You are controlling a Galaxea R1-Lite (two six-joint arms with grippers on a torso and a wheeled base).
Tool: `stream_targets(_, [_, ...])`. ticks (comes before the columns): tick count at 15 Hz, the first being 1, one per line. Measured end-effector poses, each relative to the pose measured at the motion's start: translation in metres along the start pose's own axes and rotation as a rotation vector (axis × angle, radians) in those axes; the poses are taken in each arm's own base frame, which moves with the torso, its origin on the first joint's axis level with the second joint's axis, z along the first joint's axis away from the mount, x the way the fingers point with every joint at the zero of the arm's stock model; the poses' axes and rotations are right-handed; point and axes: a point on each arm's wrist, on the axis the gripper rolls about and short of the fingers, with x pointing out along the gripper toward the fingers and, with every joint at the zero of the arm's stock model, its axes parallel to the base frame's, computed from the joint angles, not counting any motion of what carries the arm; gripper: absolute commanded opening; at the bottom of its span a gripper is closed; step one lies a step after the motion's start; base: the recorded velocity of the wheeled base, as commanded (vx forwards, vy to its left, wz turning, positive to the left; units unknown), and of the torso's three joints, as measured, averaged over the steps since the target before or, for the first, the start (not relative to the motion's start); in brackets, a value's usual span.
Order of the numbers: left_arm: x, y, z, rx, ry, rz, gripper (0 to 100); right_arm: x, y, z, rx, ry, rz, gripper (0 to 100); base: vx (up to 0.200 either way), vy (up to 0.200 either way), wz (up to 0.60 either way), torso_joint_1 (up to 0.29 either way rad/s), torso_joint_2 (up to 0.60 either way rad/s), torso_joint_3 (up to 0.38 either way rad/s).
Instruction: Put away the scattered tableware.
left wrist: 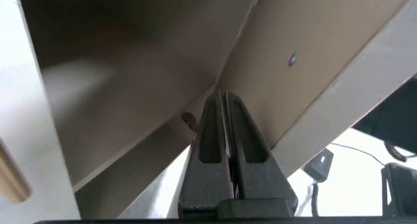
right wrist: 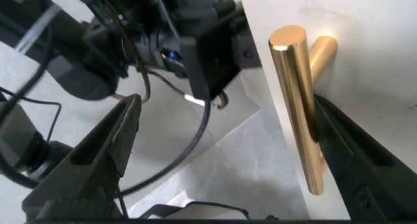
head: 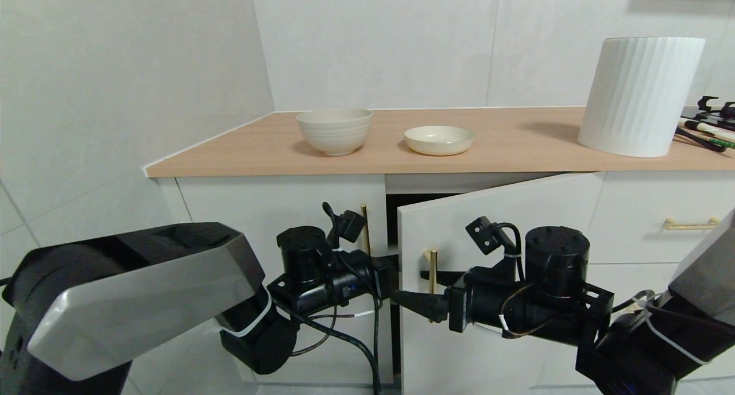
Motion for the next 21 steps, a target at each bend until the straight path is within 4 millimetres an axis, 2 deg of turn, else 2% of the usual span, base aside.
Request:
stream_targets(7, [0.008,-0.006,-0.003,0.011,-0.005,-0.029,0,-0.029,-0.019,0.010,0.016,-0.044,-0.104,100,0.000,0.000,0.00,0.000,0.00,0.000])
stream_targets(10, [0.009,-0.008,-0.003,0.012,-0.006,-0.036,0,-0.062,-0.007,-0.001,0.021,-0.011,-0.131,100,0.000,0.000,0.00,0.000,0.00,0.000])
stream_targets(14, [0.011,-0.013,-0.005,0.016,-0.008,-0.051,0,-0.117,0.021,-0.026,0.031,0.044,-0.151,100,0.000,0.000,0.00,0.000,0.00,0.000])
stream_targets(16, [0.012,-0.015,-0.006,0.014,-0.003,-0.055,0,-0.138,0.031,-0.034,0.035,0.052,-0.152,100,-0.200,0.000,0.00,0.002,0.01,0.002])
stream_targets(18, [0.013,-0.018,-0.008,0.011,0.004,-0.059,0,-0.148,0.037,-0.038,0.033,0.051,-0.152,100,-0.200,0.000,0.00,0.005,0.01,0.000])
stream_targets(21, [0.017,-0.021,-0.008,0.010,0.012,-0.069,0,-0.154,0.040,-0.040,0.029,0.045,-0.148,100,0.000,0.000,0.00,0.000,0.00,0.000])
